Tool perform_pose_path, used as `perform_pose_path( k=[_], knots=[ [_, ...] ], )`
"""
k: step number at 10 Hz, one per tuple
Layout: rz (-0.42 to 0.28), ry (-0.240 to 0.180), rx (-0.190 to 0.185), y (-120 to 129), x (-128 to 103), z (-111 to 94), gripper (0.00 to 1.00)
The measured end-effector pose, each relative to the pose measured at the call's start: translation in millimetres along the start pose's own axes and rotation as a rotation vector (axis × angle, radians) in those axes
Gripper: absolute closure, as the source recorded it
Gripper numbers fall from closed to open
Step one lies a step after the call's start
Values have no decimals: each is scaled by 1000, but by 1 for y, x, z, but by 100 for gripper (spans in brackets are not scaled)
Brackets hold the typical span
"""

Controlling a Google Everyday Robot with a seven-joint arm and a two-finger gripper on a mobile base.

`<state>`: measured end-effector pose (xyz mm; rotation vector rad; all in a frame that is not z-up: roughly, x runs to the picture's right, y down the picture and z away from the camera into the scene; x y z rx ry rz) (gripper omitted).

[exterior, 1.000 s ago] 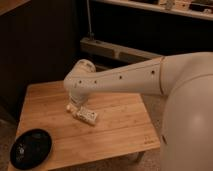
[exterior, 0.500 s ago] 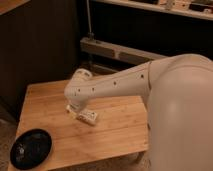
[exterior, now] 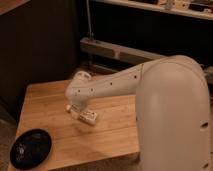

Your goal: Place the bottle in the ceramic bowl

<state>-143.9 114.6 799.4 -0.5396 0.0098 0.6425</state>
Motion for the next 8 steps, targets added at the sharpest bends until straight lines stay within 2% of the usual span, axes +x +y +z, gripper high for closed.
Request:
perform_pose_path(
  k=[3, 8],
  knots=[
    [2, 16, -9, -9, 7, 13, 35],
    [-7, 40, -39, -8, 14, 27, 35]
  ],
)
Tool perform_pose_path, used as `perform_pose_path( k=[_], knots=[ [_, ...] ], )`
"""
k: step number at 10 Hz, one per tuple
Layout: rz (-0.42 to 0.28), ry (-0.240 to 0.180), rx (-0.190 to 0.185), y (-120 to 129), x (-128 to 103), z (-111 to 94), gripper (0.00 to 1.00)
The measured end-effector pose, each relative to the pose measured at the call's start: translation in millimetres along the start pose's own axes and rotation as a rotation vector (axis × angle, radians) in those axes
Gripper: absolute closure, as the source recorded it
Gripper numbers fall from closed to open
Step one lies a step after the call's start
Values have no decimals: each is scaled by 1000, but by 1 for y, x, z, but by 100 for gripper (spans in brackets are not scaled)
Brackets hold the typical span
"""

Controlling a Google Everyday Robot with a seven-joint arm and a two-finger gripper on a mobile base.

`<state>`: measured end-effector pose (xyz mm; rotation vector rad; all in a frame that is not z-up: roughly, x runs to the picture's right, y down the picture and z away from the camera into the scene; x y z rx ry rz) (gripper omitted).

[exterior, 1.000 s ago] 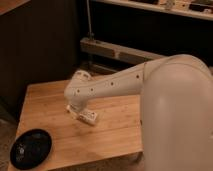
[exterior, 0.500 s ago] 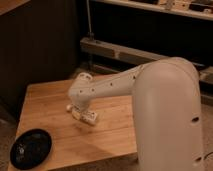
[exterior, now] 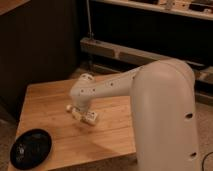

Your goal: Place the bottle in the ceramic bowl

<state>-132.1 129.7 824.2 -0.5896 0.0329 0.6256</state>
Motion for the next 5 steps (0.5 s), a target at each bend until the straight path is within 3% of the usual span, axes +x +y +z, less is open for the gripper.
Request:
perform_pose_path(
  k=[5],
  knots=[
    [22, 32, -13, -4, 13, 9, 35]
  ],
)
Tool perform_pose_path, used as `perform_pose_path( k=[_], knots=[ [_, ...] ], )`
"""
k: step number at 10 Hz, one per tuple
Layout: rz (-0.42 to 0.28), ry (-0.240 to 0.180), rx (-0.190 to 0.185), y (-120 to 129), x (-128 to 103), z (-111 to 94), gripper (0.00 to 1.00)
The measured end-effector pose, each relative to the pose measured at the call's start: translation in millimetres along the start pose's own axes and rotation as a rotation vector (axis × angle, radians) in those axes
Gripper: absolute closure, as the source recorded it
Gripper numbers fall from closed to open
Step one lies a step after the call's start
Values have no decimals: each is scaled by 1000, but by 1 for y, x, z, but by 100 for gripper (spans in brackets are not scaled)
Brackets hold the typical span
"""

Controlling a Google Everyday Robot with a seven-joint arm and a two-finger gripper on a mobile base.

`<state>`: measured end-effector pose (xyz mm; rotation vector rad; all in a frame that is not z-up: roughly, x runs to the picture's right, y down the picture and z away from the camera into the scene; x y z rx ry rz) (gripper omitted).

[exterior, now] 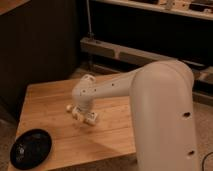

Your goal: Place the bottle in the ceramic bowl

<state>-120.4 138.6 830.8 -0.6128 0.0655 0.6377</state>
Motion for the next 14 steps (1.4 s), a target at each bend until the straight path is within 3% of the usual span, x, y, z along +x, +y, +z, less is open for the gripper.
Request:
perform_pose_path(
  k=[8, 10, 12, 14],
  knots=[
    [40, 69, -25, -5, 20, 15, 36],
    [49, 88, -35, -5, 22, 17, 49],
    [69, 102, -52, -6, 21, 17, 71],
    [68, 87, -54, -6, 12, 6, 89]
  ],
)
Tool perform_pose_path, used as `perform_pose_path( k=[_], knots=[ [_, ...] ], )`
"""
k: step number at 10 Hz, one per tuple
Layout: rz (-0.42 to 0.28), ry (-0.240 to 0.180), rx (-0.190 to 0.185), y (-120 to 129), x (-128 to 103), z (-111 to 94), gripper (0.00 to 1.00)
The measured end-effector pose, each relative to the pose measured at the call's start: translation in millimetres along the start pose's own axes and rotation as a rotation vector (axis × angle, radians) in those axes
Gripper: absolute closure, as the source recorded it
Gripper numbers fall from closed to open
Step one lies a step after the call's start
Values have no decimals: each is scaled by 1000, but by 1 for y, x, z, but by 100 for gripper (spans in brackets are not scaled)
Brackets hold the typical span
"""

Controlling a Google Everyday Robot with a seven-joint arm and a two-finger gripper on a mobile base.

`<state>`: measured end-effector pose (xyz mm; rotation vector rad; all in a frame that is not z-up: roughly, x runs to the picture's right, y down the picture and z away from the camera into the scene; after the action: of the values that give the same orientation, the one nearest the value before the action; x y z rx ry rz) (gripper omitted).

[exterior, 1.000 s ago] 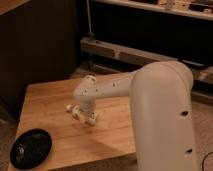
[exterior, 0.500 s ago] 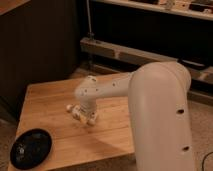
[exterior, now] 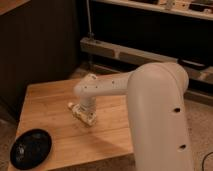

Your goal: Place the bottle in the ceramic bowl

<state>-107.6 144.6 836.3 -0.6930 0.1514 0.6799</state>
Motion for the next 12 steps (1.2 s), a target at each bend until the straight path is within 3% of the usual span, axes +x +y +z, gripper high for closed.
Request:
perform_pose_path(
  k=[1, 3, 5, 6, 7, 8, 9, 12],
  knots=[
    [-16, -21, 2, 4, -9, -12, 97],
    [-55, -80, 5, 14, -28, -46, 100],
    [-115, -193, -21, 26, -45, -81, 100],
    [-172, -258, -51, 34, -51, -93, 100],
    [-291, -334, -103, 48, -58, -104, 100],
    [-374, -381, -137, 59, -62, -111, 100],
    [-442, -416, -162, 75, -67, -120, 100],
    [-683, -445, -198, 151, -73, -147, 100]
  ],
)
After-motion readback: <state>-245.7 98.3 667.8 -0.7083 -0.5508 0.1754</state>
